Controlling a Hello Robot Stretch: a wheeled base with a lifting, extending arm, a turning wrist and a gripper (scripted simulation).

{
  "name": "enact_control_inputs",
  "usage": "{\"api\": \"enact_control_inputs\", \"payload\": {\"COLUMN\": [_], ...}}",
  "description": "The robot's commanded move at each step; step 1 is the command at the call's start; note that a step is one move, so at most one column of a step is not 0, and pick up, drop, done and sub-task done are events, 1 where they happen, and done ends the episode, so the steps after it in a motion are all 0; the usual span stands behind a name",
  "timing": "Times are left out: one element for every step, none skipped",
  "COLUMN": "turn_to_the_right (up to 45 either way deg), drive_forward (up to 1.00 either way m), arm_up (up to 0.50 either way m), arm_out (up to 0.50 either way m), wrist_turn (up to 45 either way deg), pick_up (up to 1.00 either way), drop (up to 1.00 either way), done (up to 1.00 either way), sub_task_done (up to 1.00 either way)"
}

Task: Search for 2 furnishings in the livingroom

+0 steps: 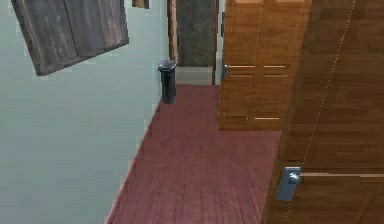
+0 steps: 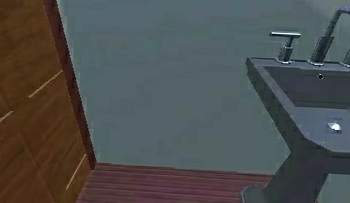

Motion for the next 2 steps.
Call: {"api": "enact_control_inputs", "payload": {"turn_to_the_right": [-6.0, -45.0], "drive_forward": [0.00, 0.00], "arm_up": [0.00, 0.00], "arm_out": [0.00, 0.00], "wrist_turn": [0.0, 0.0], "pick_up": [0.00, 0.00], "drop": [0.00, 0.00], "done": [0.00, 0.00], "sub_task_done": [0.00, 0.00]}}
